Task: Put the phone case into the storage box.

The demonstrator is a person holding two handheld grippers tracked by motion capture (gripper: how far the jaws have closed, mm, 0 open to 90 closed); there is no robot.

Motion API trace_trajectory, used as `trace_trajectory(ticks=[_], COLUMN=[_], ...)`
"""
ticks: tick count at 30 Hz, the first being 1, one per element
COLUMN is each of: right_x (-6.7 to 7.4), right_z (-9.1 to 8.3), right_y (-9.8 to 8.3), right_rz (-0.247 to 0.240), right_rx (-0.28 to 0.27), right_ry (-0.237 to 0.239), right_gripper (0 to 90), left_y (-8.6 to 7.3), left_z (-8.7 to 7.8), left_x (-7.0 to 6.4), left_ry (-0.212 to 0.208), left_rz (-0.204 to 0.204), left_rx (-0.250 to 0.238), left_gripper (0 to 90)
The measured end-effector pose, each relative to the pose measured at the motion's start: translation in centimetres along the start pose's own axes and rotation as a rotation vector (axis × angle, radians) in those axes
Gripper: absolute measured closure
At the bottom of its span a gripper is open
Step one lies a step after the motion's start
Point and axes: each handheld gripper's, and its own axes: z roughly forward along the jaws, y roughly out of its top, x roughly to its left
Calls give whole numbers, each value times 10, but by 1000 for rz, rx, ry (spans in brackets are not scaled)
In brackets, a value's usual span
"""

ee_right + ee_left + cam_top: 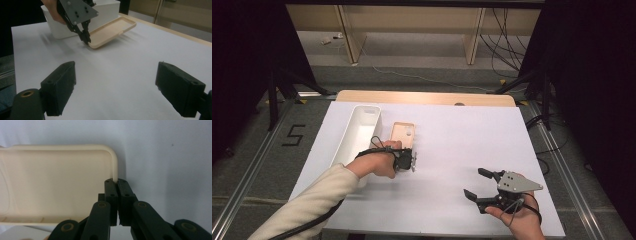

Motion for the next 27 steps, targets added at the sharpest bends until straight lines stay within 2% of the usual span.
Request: trace_trajectory(ticks=[3, 4, 10, 11, 13, 14, 15, 16, 19, 20, 22, 23, 25, 26, 27], right_x=[0, 0, -1, -2, -3, -2, -4, -4, -7, -7, -9, -9, -10, -12, -12], right_z=[0, -2, -2, 0, 1, 1, -1, 1, 1, 0, 1, 5, 5, 6, 5], right_y=[0, 1, 1, 0, 0, 0, 1, 1, 2, 3, 4, 4, 5, 5, 6], right_rz=[9, 5, 11, 4, 5, 30, 5, 17, 11, 15, 14, 14, 35, 12, 19], right_rx=[4, 24, 25, -2, 1, 6, 12, -6, -8, 12, 15, -20, -2, -13, -4], right_ry=[2, -2, -8, -9, -6, -9, -24, -14, -28, -33, -35, -41, -33, -40, -41], right_gripper=[180, 180, 180, 180, 181, 181, 181, 181, 183, 184, 186, 187, 187, 188, 188], left_y=[0, 1, 2, 2, 2, 2, 2, 2, 2, 2, 2, 2, 3, 3, 4], left_z=[-4, -6, -15, -16, -19, -20, -21, -23, -25, -25, -26, -27, -27, -28, -29], left_x=[-1, -1, -5, -5, -7, -7, -8, -8, -10, -11, -13, -13, -16, -17, -18], left_ry=[14, 23, 51, 56, 64, 71, 74, 80, 86, 86, 90, 91, 88, 93, 94], left_rz=[7, 10, 25, 28, 28, 32, 34, 37, 40, 38, 41, 43, 45, 51, 54], left_rx=[-8, -12, -21, -27, -37, -40, -43, -45, -46, -47, -48, -51, -52, -55, -59], left_gripper=[875, 875, 875, 876, 876, 876, 876, 876, 876, 877, 876, 877, 876, 876, 876])
